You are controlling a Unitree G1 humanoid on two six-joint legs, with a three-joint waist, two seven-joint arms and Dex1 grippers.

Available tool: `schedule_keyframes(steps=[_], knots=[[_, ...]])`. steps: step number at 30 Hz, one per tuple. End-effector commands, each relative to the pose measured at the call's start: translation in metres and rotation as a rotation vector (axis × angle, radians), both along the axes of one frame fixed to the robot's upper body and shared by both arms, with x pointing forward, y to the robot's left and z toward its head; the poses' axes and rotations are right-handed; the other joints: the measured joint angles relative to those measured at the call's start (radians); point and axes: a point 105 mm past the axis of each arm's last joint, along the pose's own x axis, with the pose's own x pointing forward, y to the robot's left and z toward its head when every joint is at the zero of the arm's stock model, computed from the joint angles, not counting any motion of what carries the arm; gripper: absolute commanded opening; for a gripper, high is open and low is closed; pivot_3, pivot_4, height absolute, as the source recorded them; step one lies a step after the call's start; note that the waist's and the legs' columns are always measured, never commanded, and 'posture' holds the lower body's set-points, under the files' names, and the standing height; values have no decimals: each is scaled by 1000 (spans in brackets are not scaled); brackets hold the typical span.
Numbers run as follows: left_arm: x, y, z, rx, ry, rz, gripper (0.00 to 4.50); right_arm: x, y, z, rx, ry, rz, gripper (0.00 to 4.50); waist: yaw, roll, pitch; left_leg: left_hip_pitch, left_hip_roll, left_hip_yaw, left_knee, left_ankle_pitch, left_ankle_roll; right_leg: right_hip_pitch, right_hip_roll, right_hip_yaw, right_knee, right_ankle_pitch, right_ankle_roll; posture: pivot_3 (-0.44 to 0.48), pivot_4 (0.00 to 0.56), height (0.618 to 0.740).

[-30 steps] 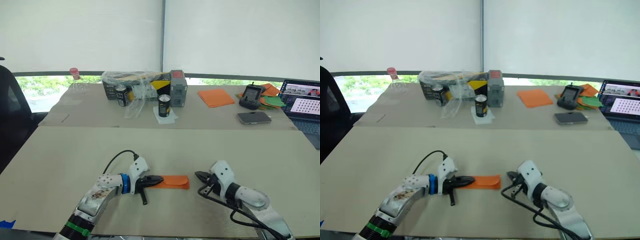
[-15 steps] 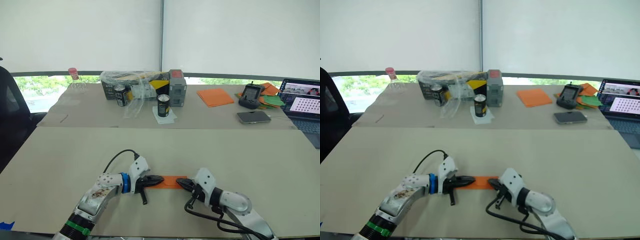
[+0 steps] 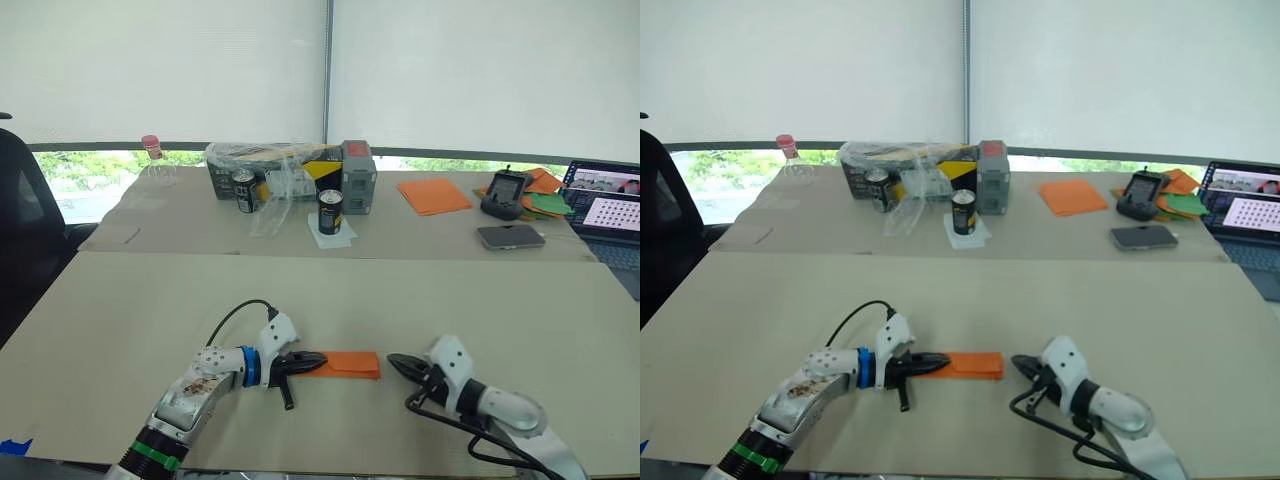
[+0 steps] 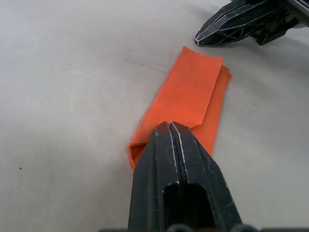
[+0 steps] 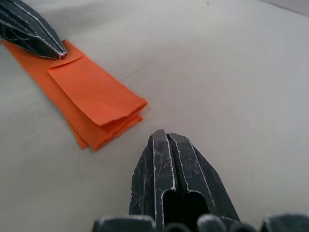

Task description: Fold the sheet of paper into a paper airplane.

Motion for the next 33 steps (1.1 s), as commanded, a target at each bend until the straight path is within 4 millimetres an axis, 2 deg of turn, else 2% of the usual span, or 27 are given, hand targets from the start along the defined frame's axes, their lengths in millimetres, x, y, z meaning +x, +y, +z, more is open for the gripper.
schedule_keyframes(steps=[1,3,6,8,10,12,15,20,23,25,29,33], knots=[[-10,2,11,-25,88,-27,0,0,9,60,111,-105,123,14,-5,2,2,-1,1,0,0,0,0,-1,0,0,0,0,0,0,150,740],[-13,3,31,-50,78,-52,0,-4,14,83,114,-132,212,14,-17,5,8,-2,1,0,0,0,0,-2,0,1,1,0,0,0,150,740],[-15,24,56,-38,78,-28,0,-14,31,101,-2,-114,398,14,-20,3,16,-2,2,0,0,0,0,-3,2,0,1,0,0,0,150,740],[-18,37,64,-15,83,-7,0,-22,45,102,-72,-61,486,14,-17,3,16,-3,4,-2,-1,0,0,-4,6,-1,1,0,0,0,150,740],[-19,42,68,-6,89,6,0,-26,51,101,-108,-27,519,14,-15,3,17,-3,5,-3,-2,0,0,-4,7,-1,1,-1,-2,0,150,740],[-28,55,72,25,107,8,0,-25,59,93,-180,2,545,14,-11,3,20,-3,4,-3,-2,-1,1,-4,6,-1,0,-1,-2,0,150,740],[-37,65,76,50,120,14,0,-10,68,74,-286,2,523,14,-14,0,24,-4,4,-2,-2,0,1,-6,4,1,0,-1,-2,0,150,740],[-38,63,75,58,85,34,0,3,69,63,-302,22,494,14,-5,-1,26,-6,2,-2,-2,0,0,-8,0,0,0,-1,-2,0,150,740],[-63,63,69,50,189,-17,0,14,68,59,-324,48,475,14,-14,-2,26,-8,2,-1,-2,0,0,-9,-1,0,0,-1,-2,0,150,740],[-71,63,67,52,221,-30,0,23,67,61,-329,36,455,14,-18,-2,26,-9,2,0,-2,0,0,-13,0,1,1,-1,-2,0,150,740],[-61,60,64,61,158,14,0,52,61,62,-349,16,415,14,-14,-2,26,-13,2,0,-2,2,-3,-19,2,0,6,-1,-3,0,150,740],[-54,52,64,39,136,23,0,65,62,62,-363,3,421,14,-10,-2,26,-14,2,0,-1,3,-4,-18,2,0,6,0,-4,0,150,740]])
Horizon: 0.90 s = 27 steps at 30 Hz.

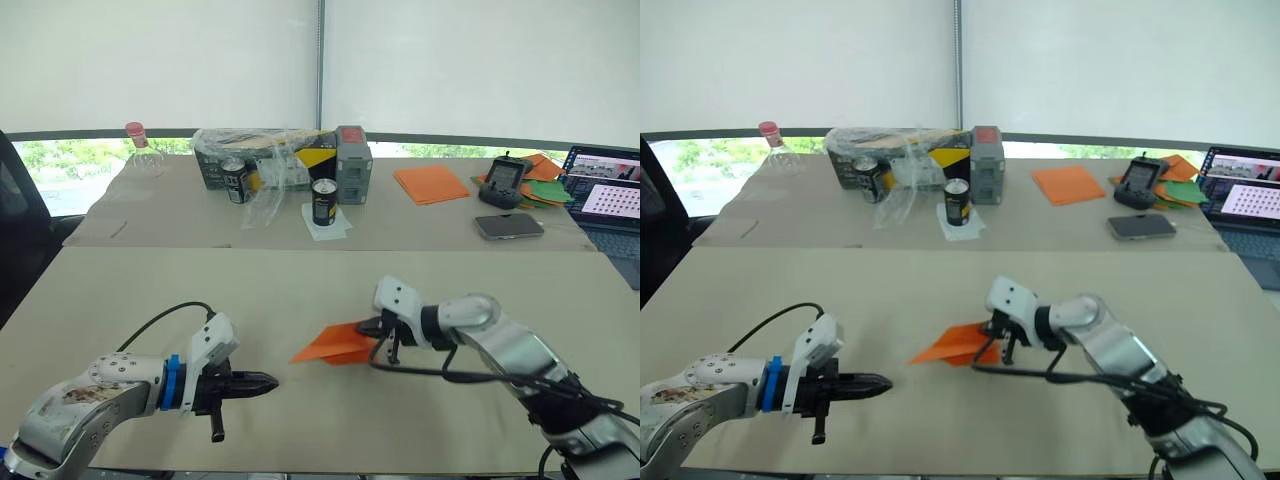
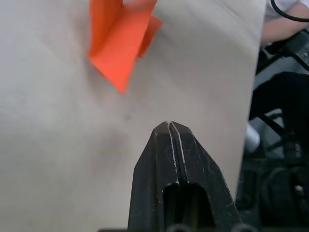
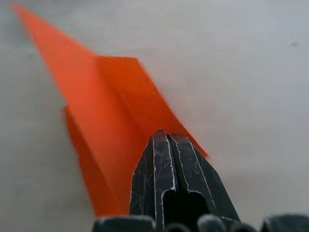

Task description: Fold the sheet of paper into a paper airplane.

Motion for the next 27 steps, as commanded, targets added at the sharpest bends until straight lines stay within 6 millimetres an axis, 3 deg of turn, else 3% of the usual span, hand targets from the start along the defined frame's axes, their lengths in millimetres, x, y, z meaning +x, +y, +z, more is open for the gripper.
schedule_keyframes(steps=[1,3,7,13,16,23,27], knots=[[4,-5,4,-3,-37,-4,0,7,4,6,-8,-45,39,14,-2,0,0,-1,0,0,0,0,0,0,0,0,0,0,0,0,150,740],[5,-6,3,-6,-41,0,0,10,4,14,13,-51,37,14,-2,0,0,-2,0,0,0,0,0,-2,0,1,0,0,0,0,150,740],[8,-2,1,-3,-44,19,0,10,-1,51,107,-57,23,14,-4,0,0,-4,0,0,0,0,0,-4,-1,1,0,0,0,0,150,740],[8,-1,0,-6,-38,10,0,-5,-4,80,125,-78,92,14,-3,0,0,-4,0,-1,0,0,0,-4,0,0,0,0,0,0,150,740],[11,5,1,0,-48,18,0,-13,-7,85,62,-81,164,14,-3,0,0,-4,0,0,0,0,0,-4,-1,0,0,0,0,0,150,740],[9,10,-1,12,-45,25,0,-20,7,66,-189,-108,359,2323,-10,0,0,-3,1,0,0,0,0,-4,1,0,1,0,0,0,150,740],[3,9,-5,15,-34,22,0,-13,25,58,-241,-148,413,2323,-10,0,0,-4,1,0,0,0,0,-5,0,1,1,0,0,0,150,740]])
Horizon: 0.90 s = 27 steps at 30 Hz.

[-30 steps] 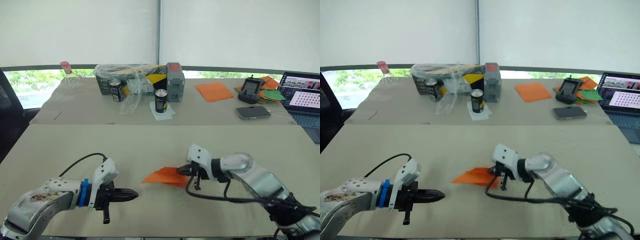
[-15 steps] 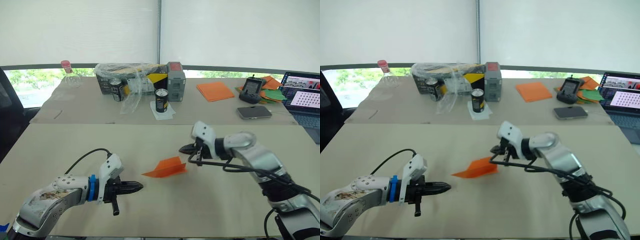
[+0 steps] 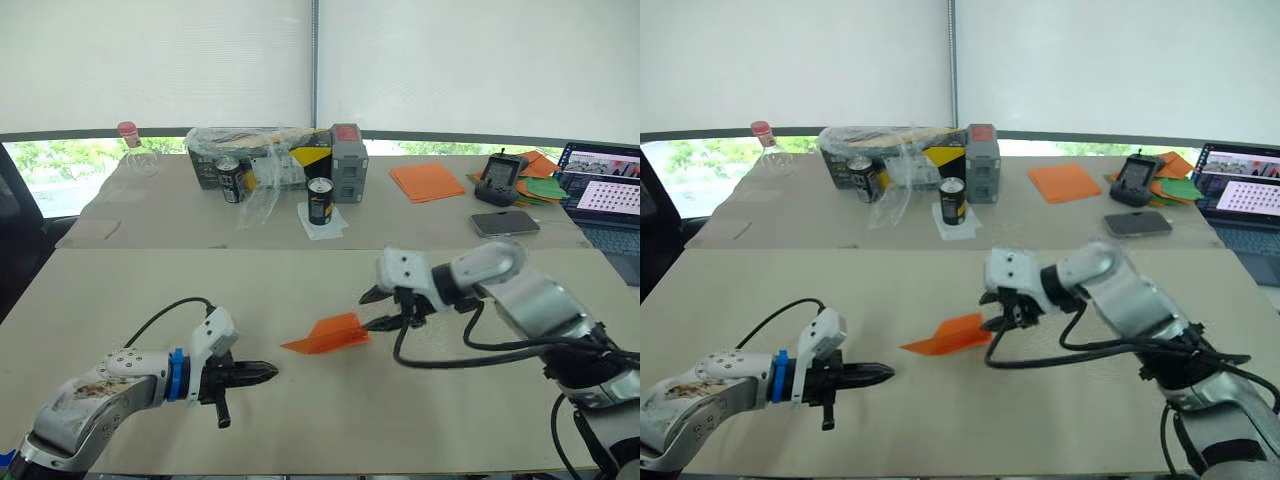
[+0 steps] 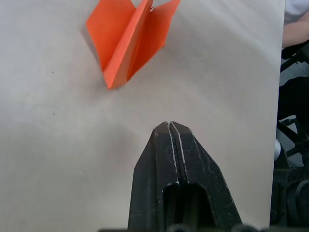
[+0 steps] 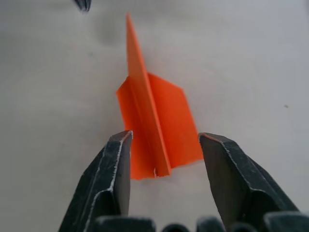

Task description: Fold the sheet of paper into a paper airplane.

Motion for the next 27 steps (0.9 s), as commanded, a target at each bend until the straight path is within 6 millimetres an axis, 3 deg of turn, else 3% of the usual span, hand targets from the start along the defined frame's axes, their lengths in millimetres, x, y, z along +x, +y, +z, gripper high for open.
schedule_keyframes(steps=[1,4,8,13,19,23,26,27], knots=[[-3,-2,6,5,-38,-16,0,8,22,8,-4,-88,51,2323,0,0,0,0,0,0,0,0,0,0,0,0,0,0,0,0,150,740],[-6,-3,5,5,-31,-9,0,11,39,7,2,-95,69,2323,2,0,0,-1,0,0,0,0,-1,-1,0,0,1,0,0,0,150,740],[-9,-1,3,15,-29,-5,0,8,43,-2,-22,-73,86,2323,11,0,0,-2,0,-1,0,1,-1,-3,-2,-1,1,0,0,0,150,740],[-6,1,3,29,-54,10,0,5,45,-12,-48,-52,93,2323,8,0,0,-5,-2,0,2,1,-2,-7,-2,0,2,0,0,0,150,740],[-6,-1,2,30,-54,2,0,15,38,-26,-99,-68,61,2323,6,0,0,-6,-1,1,2,1,-2,-12,-2,1,9,0,0,0,150,740],[-5,-1,1,34,-51,-5,0,15,34,-41,-129,-45,64,1209,6,0,0,-6,-1,1,2,2,-4,-12,-1,1,10,0,0,0,150,740],[-3,-1,1,33,-53,-7,0,16,32,-39,-115,-37,56,182,6,0,0,-6,-1,2,2,2,-4,-12,-1,1,10,0,0,0,150,740],[-3,-1,1,33,-53,-10,0,16,32,-32,-77,-24,40,84,6,0,0,-6,-1,2,2,2,-4,-12,-2,1,10,0,0,0,150,740]])
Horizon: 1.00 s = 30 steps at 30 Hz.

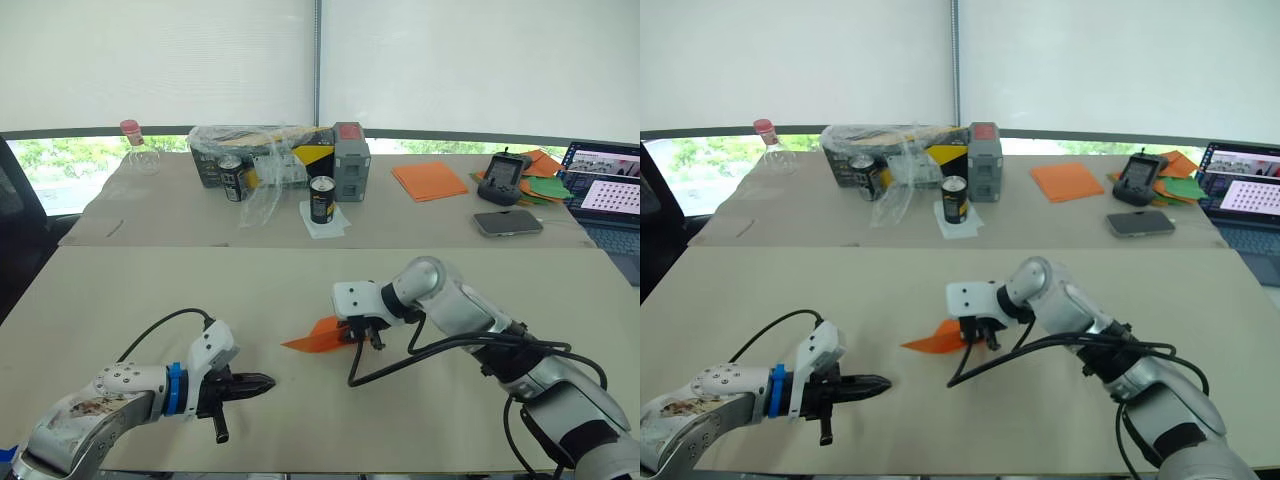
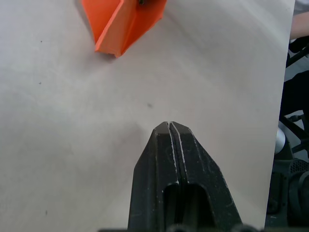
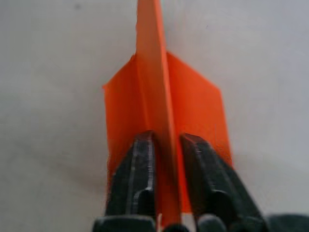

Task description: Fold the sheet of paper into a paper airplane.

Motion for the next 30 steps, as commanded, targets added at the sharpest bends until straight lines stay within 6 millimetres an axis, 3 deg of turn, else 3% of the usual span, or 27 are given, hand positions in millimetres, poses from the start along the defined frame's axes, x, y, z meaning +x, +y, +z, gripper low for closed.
schedule_keyframes(steps=[1,4,9,14,17,19,22,26,30], knots=[[2,-2,4,1,-24,-24,0,2,1,28,116,-13,-23,84,0,0,0,0,0,0,0,0,0,0,0,0,0,0,0,0,150,740],[3,-3,3,-1,-22,-31,0,13,-12,49,240,-10,-145,84,1,0,0,0,0,0,0,0,0,0,0,0,0,0,0,0,150,740],[4,-6,1,-5,-19,-47,0,43,-73,58,319,-50,-471,84,8,0,0,0,-1,0,0,0,0,1,-1,0,0,0,0,0,150,740],[11,-10,2,-16,-39,-70,0,81,-171,78,450,-106,-1015,84,4,0,0,0,-2,2,1,0,0,1,-2,1,0,0,0,0,150,740],[21,-12,5,-27,-94,-66,0,95,-220,85,455,-247,-1245,84,-1,0,0,0,-1,6,1,0,0,0,-1,1,0,0,0,0,150,740],[30,-13,10,-47,-139,-49,0,96,-243,82,467,-236,-1389,84,-5,0,0,0,0,9,1,0,0,0,0,1,0,0,0,0,150,740],[38,-17,19,-88,-200,-36,0,93,-258,72,509,-124,-1549,84,-7,0,0,-1,0,12,1,0,0,0,0,3,0,0,0,0,150,740],[46,-23,35,-169,-281,-24,0,84,-261,55,545,88,-1649,84,-6,0,0,0,0,16,1,0,0,0,0,7,0,0,0,0,150,740],[50,-32,55,-267,-367,-20,0,82,-264,43,513,115,-1660,84,-3,0,0,0,0,18,2,0,1,0,0,8,0,0,0,0,150,740]])
